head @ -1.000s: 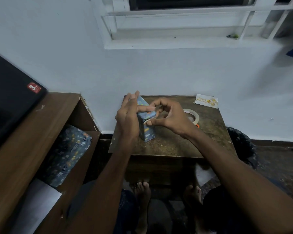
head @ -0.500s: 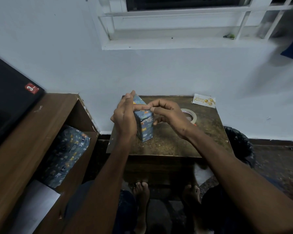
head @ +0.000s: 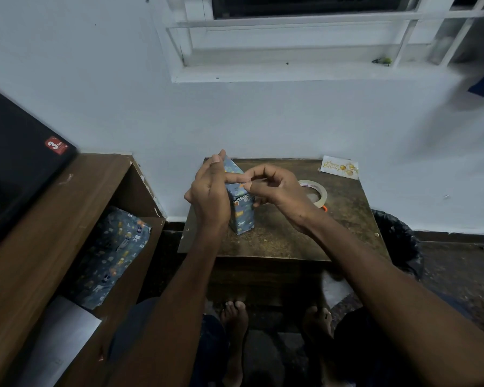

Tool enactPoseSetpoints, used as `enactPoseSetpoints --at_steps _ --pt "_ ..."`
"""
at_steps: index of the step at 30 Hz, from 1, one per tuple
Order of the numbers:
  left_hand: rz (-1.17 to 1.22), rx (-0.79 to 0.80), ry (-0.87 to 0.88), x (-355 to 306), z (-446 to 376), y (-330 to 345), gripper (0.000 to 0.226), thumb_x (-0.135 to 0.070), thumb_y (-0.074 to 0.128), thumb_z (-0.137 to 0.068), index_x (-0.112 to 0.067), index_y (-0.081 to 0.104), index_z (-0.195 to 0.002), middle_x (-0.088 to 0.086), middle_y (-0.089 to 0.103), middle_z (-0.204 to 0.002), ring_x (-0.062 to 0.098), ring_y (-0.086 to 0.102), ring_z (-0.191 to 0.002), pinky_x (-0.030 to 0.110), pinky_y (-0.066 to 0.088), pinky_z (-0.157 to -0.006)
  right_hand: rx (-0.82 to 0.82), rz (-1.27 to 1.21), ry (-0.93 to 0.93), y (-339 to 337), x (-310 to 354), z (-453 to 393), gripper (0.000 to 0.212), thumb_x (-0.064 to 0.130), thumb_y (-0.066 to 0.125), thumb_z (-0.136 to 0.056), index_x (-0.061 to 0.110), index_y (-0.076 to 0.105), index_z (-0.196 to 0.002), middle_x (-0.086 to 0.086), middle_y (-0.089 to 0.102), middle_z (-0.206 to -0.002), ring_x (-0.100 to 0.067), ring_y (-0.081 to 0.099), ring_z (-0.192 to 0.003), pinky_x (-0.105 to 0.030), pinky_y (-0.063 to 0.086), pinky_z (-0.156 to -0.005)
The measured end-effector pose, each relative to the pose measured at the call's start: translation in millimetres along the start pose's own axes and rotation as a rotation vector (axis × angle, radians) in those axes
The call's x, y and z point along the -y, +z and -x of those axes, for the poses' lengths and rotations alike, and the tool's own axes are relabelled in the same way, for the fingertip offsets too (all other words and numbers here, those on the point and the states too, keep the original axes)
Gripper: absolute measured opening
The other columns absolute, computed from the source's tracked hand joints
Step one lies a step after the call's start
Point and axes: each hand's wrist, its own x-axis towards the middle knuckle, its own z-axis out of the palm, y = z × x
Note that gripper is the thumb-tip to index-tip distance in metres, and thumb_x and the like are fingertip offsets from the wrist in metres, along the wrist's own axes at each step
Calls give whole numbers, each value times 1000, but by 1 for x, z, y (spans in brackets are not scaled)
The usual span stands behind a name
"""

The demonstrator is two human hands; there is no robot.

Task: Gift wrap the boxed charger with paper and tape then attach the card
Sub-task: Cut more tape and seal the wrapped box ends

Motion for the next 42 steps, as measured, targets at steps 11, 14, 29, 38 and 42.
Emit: enactPoseSetpoints --at_steps 11,14,29,38,42 --pt "-82 -35 76 11 -8 -2 68 -74 25 -101 -42 83 -84 -21 71 -134 -4 55 -135 49 23 -125 -108 1 -114 2 0 3 15 -6 78 -87 -7 63 -90 -21 71 -111 -21 65 -81 -34 57 -64" --pt "-94 -30 87 13 -8 -2 73 -71 23 -102 -35 85 -88 -23 69 -133 -1 54 -137 52 23 -125 -126 13 -153 3 -3 5 8 -5 78 -86 -7 71 -90 -20 72 -106 -21 66 -84 -37 59 -67" --pt "-35 -93 70 25 -20 -4 55 -45 37 -110 -36 84 -82 -19 77 -120 -28 48 -123 55 32 -121 -176 362 -337 10 -20 3 24 14 72 -97 15 79 -120 0 72 -112 -17 67 -108 -45 59 -86" --pt "-116 -82 95 23 -21 -2 67 -64 26 -105 -34 84 -89 -25 76 -117 -7 62 -124 54 31 -119 -183 371 -402 2 -16 3 6 11 87 -84 7 83 -86 -10 69 -123 -17 70 -116 -49 61 -90" --pt "-191 -80 132 24 -25 -2 49 -50 38 -106 -35 83 -94 -25 73 -120 -6 61 -126 53 30 -118 -262 391 -405 9 -16 7 40 18 97 -70 6 59 -76 -5 68 -109 -18 70 -105 -45 62 -75"
